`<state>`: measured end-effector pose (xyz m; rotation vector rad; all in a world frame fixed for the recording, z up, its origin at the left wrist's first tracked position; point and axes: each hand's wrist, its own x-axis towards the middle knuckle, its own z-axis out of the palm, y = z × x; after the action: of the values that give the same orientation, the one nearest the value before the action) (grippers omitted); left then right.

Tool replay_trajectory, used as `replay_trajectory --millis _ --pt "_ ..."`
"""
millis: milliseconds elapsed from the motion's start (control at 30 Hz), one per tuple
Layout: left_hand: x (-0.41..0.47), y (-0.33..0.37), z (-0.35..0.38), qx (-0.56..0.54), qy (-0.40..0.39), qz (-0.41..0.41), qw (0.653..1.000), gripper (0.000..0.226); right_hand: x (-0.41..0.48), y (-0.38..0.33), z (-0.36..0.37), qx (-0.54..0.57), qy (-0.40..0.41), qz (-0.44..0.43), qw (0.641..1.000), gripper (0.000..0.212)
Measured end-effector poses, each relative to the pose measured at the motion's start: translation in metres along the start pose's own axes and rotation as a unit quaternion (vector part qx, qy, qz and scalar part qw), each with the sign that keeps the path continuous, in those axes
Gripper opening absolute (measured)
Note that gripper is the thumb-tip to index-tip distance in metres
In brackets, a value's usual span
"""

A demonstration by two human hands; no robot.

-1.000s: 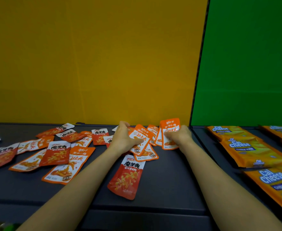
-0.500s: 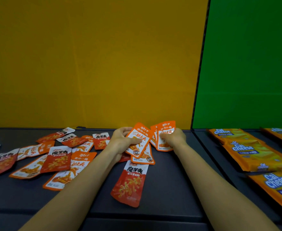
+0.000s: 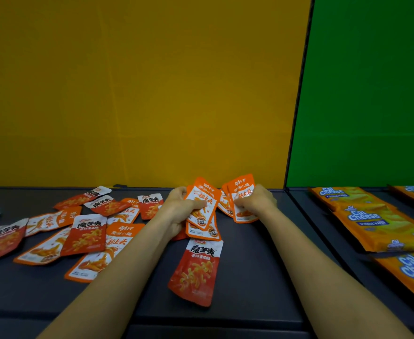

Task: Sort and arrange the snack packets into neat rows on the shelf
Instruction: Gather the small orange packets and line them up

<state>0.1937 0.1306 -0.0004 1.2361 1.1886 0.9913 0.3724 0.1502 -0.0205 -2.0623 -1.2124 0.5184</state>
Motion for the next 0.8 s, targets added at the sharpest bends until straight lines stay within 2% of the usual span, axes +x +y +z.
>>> replay_trajectory --millis 100,200,267,333,433,567,667,800 --pt "-0.002 0.007 -0.009 0.031 0.035 0.018 0.999 0.046 0.001 0.005 -0.006 0.017 0.012 0.005 1.000 0.053" --pt "-0.004 0.016 -0.020 0.116 0.138 0.094 0.979 0.033 -0.001 0.007 -0.012 0.045 0.028 0.012 0.999 0.053" --pt "-0.006 0.023 -0.021 0.102 0.166 0.129 0.972 0.024 -0.003 0.008 -0.015 0.104 0.048 0.019 0.993 0.048" --pt "-0.006 0.030 -0.011 0.073 0.120 0.116 0.983 0.022 -0.003 0.009 -0.019 0.192 0.067 0.026 0.979 0.043" --pt "0.003 0.034 0.018 0.089 0.030 0.054 0.994 0.025 -0.004 0.013 -0.031 0.281 0.107 0.024 0.953 0.040" --pt "0.025 0.022 0.052 0.138 0.008 0.035 0.990 0.021 -0.008 0.024 -0.041 0.356 0.122 0.020 0.926 0.037" --pt "0.039 0.008 0.065 0.255 0.026 0.061 0.965 0.024 -0.010 0.027 -0.038 0.358 0.120 0.026 0.926 0.037" --pt "0.054 0.001 0.071 0.402 0.038 0.083 0.911 0.056 -0.014 0.025 -0.039 0.314 0.134 0.024 0.940 0.039"
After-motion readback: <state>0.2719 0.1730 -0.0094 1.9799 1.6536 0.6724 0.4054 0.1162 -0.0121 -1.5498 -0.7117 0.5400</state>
